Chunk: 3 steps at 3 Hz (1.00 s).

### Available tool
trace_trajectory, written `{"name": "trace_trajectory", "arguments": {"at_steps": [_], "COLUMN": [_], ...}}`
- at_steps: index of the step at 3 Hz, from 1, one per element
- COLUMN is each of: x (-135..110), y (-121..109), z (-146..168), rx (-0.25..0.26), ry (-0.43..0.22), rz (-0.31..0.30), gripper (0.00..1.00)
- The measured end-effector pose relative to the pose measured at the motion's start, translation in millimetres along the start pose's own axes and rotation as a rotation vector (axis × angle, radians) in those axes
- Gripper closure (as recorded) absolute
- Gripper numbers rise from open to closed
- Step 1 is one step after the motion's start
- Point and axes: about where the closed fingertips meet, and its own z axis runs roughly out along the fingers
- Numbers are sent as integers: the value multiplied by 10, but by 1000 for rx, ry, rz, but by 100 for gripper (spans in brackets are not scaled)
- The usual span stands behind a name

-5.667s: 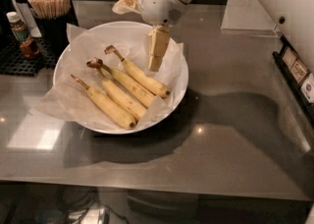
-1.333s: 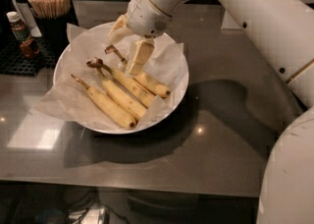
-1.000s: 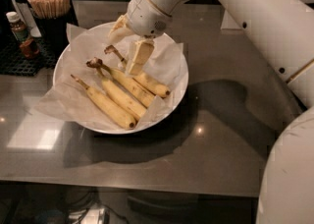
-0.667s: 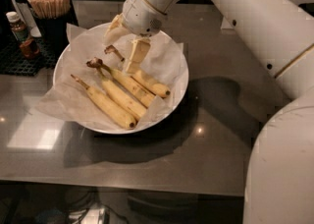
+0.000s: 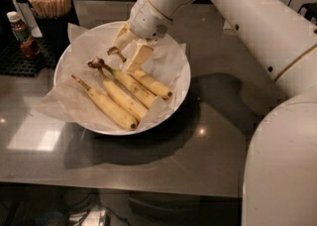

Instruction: Pick banana from white bowl

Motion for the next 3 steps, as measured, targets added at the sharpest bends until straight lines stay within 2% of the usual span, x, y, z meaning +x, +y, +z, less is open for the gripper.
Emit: {"name": "trace_trajectory", "arguments": {"at_steps": [1,2,3], "x": [69,109,102], "y": [121,182,203], "z": [35,55,0], "rx": [0,-2,16], "ry": [-15,-15,6], "rz": [37,45,36], "gripper": [68,87,100]}}
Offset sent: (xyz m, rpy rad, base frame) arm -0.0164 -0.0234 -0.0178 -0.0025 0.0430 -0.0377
